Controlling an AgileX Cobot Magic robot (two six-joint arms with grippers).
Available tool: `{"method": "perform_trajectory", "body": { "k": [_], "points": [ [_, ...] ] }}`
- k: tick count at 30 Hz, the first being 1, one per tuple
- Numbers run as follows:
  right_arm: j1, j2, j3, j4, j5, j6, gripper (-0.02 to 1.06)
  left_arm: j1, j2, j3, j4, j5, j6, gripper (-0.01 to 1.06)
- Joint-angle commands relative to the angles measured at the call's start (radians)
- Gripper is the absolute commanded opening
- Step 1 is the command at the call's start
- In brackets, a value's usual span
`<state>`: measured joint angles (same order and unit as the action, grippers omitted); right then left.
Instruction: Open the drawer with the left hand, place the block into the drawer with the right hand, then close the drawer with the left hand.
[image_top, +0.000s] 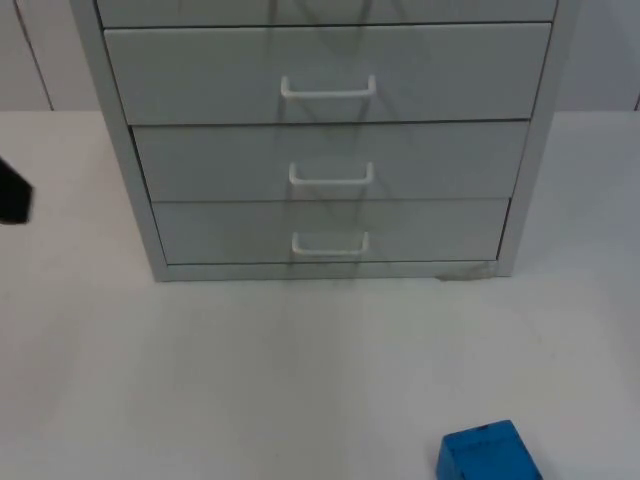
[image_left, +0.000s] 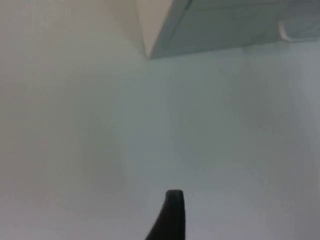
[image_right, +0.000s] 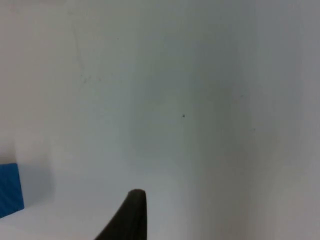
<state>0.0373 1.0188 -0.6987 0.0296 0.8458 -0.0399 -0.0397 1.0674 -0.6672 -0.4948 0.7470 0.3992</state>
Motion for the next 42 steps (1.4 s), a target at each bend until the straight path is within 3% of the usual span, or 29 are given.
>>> {"method": "perform_trajectory", "body": {
  "k": [1, 3, 4, 6, 8, 9, 11, 17, 19, 25, 28, 31, 35, 36, 39, 42],
  "points": [
    [-0.004, 0.0, -0.005, 0.001, -0.005, 0.002, 1.05, -0.058, 0.058, -0.019, -0.049, 0.0, 0.039, 0.76],
    [-0.004, 0.0, -0.005, 0.001, -0.005, 0.002, 1.05, -0.16, 0.119, -0.037, -0.044, -0.025, 0.041, 0.7],
    [-0.004, 0.0, -0.005, 0.001, -0.005, 0.002, 1.05, -0.16, 0.119, -0.037, -0.044, -0.025, 0.041, 0.7],
    [-0.004, 0.0, -0.005, 0.001, -0.005, 0.002, 1.05, -0.267, 0.184, -0.051, -0.044, -0.081, 0.055, 0.55],
    [-0.004, 0.0, -0.005, 0.001, -0.005, 0.002, 1.05, -0.416, 0.258, -0.069, -0.036, -0.146, 0.144, 0.38],
    [-0.004, 0.0, -0.005, 0.001, -0.005, 0.002, 1.05, -0.416, 0.258, -0.069, -0.036, -0.146, 0.144, 0.38],
    [-0.004, 0.0, -0.005, 0.001, -0.005, 0.002, 1.05, -0.505, 0.318, -0.089, -0.016, -0.191, 0.17, 0.36],
    [-0.004, 0.0, -0.005, 0.001, -0.005, 0.002, 1.05, -0.661, 0.433, -0.147, 0.143, -0.292, 0.168, 0.52],
    [-0.004, 0.0, -0.005, 0.001, -0.005, 0.002, 1.05, -0.7, 0.478, -0.172, 0.245, -0.328, 0.168, 0.52],
    [-0.004, 0.0, -0.005, 0.001, -0.005, 0.002, 1.05, -0.746, 0.562, -0.184, 0.495, -0.447, 0.138, 0.52],
    [-0.004, 0.0, -0.005, 0.001, -0.005, 0.002, 1.05, -0.75, 0.645, -0.184, 0.735, -0.52, 0.028, 0.52],
    [-0.004, 0.0, -0.005, 0.001, -0.005, 0.002, 1.05, -0.75, 0.689, -0.188, 0.891, -0.528, -0.062, 0.52],
    [-0.004, 0.0, -0.005, 0.001, -0.005, 0.002, 1.05, -0.75, 0.734, -0.211, 1.159, -0.465, -0.249, 0.52],
    [-0.004, 0.0, -0.005, 0.001, -0.005, 0.002, 1.05, -0.75, 0.734, -0.211, 1.159, -0.465, -0.249, 0.52],
    [-0.004, 0.0, -0.005, 0.001, -0.009, 0.002, 1.05, -0.75, 0.746, -0.255, 1.293, -0.385, -0.42, 0.52],
    [-0.004, 0.0, -0.005, 0.001, -0.012, 0.002, 1.05, -0.768, 0.746, -0.3, 1.3, -0.325, -0.522, 0.52]
  ]
}}
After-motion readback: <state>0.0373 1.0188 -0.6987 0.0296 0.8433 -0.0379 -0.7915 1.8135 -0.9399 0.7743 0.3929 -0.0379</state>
